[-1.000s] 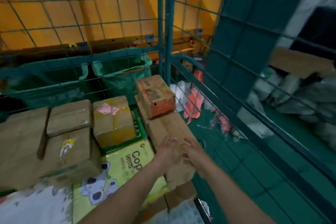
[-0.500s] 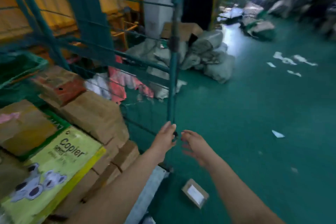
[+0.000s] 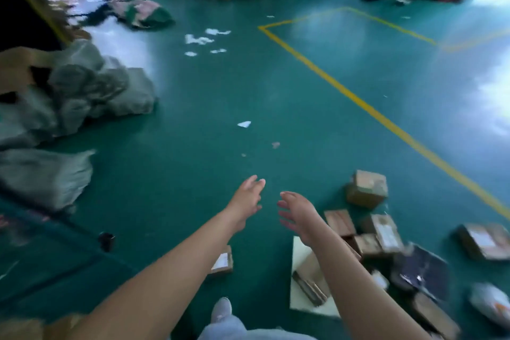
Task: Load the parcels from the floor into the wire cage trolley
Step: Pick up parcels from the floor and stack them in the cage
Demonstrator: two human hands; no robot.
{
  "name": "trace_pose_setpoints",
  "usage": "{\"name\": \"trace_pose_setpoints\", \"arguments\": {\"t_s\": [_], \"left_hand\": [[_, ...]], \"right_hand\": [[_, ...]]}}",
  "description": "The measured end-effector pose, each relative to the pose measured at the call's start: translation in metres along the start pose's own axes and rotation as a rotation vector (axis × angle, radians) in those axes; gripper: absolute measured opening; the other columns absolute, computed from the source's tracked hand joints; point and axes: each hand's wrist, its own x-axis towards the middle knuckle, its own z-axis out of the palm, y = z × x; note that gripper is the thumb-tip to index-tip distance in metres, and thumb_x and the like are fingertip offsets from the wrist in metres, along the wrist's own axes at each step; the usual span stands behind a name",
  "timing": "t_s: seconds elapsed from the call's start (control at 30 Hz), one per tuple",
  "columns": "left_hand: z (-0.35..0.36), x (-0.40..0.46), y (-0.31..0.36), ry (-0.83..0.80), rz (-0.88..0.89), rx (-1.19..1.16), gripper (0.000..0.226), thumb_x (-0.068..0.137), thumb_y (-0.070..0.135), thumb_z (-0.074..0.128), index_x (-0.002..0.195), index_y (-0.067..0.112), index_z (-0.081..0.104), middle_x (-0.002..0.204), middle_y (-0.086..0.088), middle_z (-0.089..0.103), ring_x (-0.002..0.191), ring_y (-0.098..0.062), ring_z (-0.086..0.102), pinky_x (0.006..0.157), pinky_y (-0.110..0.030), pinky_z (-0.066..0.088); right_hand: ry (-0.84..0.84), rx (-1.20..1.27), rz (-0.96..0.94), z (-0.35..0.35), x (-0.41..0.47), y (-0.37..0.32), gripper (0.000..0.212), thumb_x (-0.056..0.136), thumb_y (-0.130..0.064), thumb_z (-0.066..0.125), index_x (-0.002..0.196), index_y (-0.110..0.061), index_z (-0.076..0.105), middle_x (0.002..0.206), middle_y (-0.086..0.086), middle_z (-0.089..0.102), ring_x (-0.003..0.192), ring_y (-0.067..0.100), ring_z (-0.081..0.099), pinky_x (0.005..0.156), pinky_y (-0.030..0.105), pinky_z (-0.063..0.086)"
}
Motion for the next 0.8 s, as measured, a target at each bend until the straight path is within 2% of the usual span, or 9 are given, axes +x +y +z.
{"name": "trace_pose_setpoints", "arguments": {"t_s": [0.07,0.17,0.2,0.27,0.3,0.4,0.47,0.6,0.8], "left_hand": [[0.034,0.004,0.003,-0.111,-0.009,0.058,0.055,0.108,0.040,0.045,0.159,0.026,0.029,0.150,0.004,0.043,0.120,-0.017,0.049,0.105,-0.035,0.047],[0.074,0.006,0.003,-0.253,-0.015,0.123,0.054,0.109,0.037,0.045,0.159,0.024,0.029,0.140,0.005,0.046,0.119,-0.017,0.049,0.108,-0.035,0.044],[0.086,0.007,0.001,-0.301,-0.023,0.155,0.054,0.109,0.036,0.045,0.158,0.023,0.030,0.137,0.005,0.047,0.119,-0.018,0.050,0.108,-0.035,0.044],[0.106,0.010,-0.004,-0.397,-0.026,0.229,0.055,0.108,0.037,0.046,0.159,0.023,0.031,0.147,0.001,0.047,0.121,-0.021,0.050,0.107,-0.037,0.046],[0.116,0.010,-0.007,-0.446,-0.028,0.257,0.055,0.108,0.037,0.046,0.159,0.023,0.031,0.152,-0.001,0.044,0.122,-0.022,0.050,0.105,-0.037,0.046],[0.138,0.005,-0.016,-0.565,-0.061,0.314,0.052,0.109,0.035,0.046,0.157,0.022,0.033,0.146,-0.001,0.046,0.120,-0.023,0.049,0.099,-0.037,0.046],[0.147,0.003,-0.024,-0.623,-0.079,0.354,0.050,0.108,0.035,0.047,0.155,0.023,0.036,0.141,0.000,0.047,0.120,-0.024,0.050,0.104,-0.040,0.047],[0.162,-0.004,-0.047,-0.746,-0.126,0.459,0.049,0.108,0.035,0.048,0.155,0.024,0.037,0.146,-0.006,0.049,0.126,-0.029,0.052,0.111,-0.044,0.045],[0.183,-0.023,-0.078,-0.885,-0.174,0.629,0.052,0.107,0.037,0.050,0.156,0.023,0.037,0.155,-0.006,0.043,0.136,-0.030,0.049,0.112,-0.041,0.045]], "right_hand": [[0.101,0.107,0.012,-0.032,-0.007,0.014,0.024,0.104,-0.033,0.053,0.124,-0.019,0.058,0.115,0.003,0.063,0.098,0.022,0.060,0.089,0.037,0.051],[0.253,0.238,0.028,-0.067,-0.026,0.032,0.013,0.104,-0.029,0.053,0.112,-0.021,0.061,0.101,0.002,0.061,0.077,0.016,0.055,0.073,0.029,0.051],[0.311,0.283,0.038,-0.077,-0.034,0.041,0.011,0.105,-0.028,0.052,0.109,-0.022,0.060,0.102,0.002,0.062,0.079,0.015,0.056,0.079,0.031,0.051],[0.422,0.357,0.051,-0.091,-0.051,0.057,0.016,0.106,-0.030,0.051,0.116,-0.021,0.060,0.111,0.003,0.064,0.094,0.019,0.061,0.094,0.038,0.051],[0.464,0.396,0.064,-0.096,-0.060,0.067,0.020,0.106,-0.031,0.052,0.120,-0.020,0.060,0.116,0.005,0.064,0.100,0.021,0.061,0.097,0.040,0.051],[0.573,0.519,0.086,-0.102,-0.080,0.093,0.022,0.105,-0.032,0.052,0.123,-0.020,0.059,0.122,0.006,0.065,0.107,0.023,0.063,0.092,0.039,0.052],[0.635,0.587,0.103,-0.099,-0.092,0.109,0.021,0.105,-0.031,0.052,0.123,-0.021,0.059,0.123,0.007,0.065,0.106,0.023,0.063,0.093,0.039,0.052],[0.741,0.728,0.130,-0.086,-0.115,0.145,0.023,0.104,-0.033,0.053,0.122,-0.020,0.060,0.121,0.005,0.065,0.103,0.020,0.063,0.084,0.035,0.051],[0.927,0.927,0.194,-0.072,-0.143,0.192,0.020,0.104,-0.033,0.056,0.118,-0.020,0.061,0.116,0.006,0.065,0.108,0.025,0.062,0.093,0.039,0.053]]}}
